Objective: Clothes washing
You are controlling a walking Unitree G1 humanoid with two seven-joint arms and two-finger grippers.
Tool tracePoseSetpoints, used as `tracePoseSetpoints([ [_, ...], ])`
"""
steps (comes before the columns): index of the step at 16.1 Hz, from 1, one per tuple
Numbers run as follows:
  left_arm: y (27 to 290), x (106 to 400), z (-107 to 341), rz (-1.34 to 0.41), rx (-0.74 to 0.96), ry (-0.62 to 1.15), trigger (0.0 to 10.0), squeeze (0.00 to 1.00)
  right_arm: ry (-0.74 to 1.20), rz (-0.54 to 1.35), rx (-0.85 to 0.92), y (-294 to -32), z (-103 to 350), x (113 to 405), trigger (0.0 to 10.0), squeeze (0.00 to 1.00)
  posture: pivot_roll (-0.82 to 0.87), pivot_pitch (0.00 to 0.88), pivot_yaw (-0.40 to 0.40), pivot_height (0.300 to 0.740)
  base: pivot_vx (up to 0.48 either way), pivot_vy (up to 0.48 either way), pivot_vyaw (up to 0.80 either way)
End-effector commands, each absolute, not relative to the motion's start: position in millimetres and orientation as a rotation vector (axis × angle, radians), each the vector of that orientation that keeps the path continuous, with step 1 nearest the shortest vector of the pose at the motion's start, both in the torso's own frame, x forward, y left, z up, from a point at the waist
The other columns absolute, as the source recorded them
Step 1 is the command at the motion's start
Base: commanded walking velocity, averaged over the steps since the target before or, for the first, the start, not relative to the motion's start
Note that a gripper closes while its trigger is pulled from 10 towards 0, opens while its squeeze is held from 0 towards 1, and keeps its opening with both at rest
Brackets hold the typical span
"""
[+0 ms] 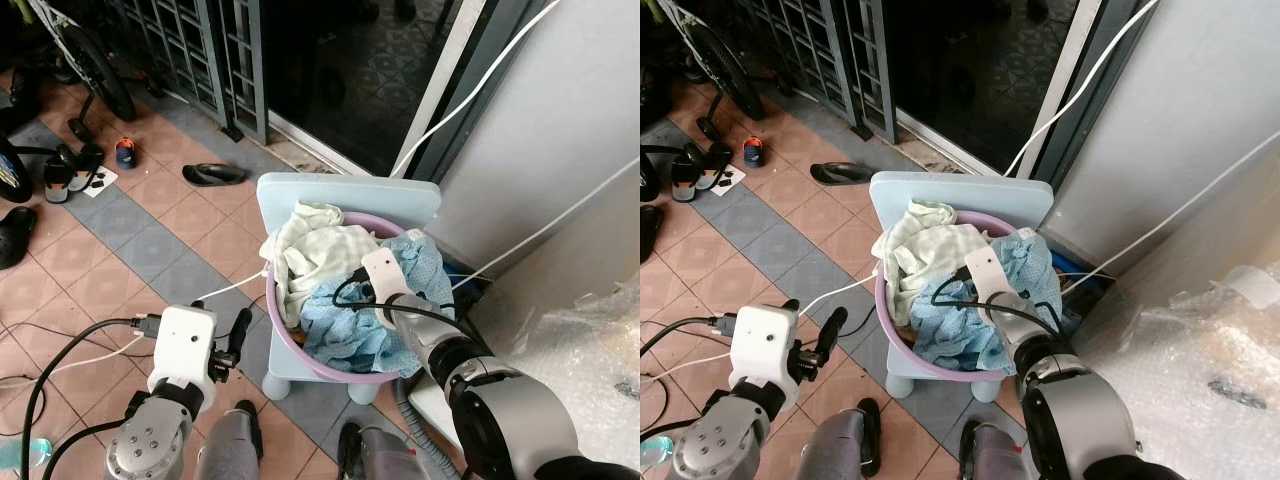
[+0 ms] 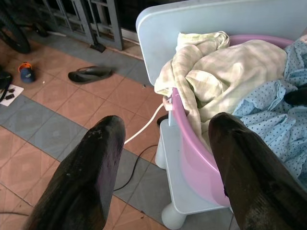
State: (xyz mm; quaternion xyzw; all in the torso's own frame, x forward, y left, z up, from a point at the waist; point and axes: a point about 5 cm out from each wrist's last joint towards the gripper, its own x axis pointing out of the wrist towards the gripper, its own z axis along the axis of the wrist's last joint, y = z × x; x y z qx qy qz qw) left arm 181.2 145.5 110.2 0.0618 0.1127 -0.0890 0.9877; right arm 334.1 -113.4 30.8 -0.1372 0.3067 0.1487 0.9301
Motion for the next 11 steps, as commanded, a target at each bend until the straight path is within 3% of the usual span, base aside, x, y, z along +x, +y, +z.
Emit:
tracePoseSetpoints([
  [1,145.7,182.8,105.9,-0.183,0.132,0.238,10.0,0.0,0.606,0.293,-0.275,-117.5,36.9,339.3,0.0,0.0,0.17,0.18,-0.067,0.74,0.0,0.0,0.0],
  [8,148.8,206.0,102.8,-0.182,0.161,0.202,10.0,0.0,0.345,0.347,-0.143,-134.9,85.4,365.6,0.0,0.0,0.11,0.071,-0.038,0.74,0.0,0.0,0.0],
  [11,145.9,217.5,100.9,-0.172,0.161,0.175,10.0,0.0,0.206,0.391,0.02,-154.0,99.6,350.7,0.0,0.0,0.07,0.009,-0.041,0.74,0.0,0.0,0.0],
])
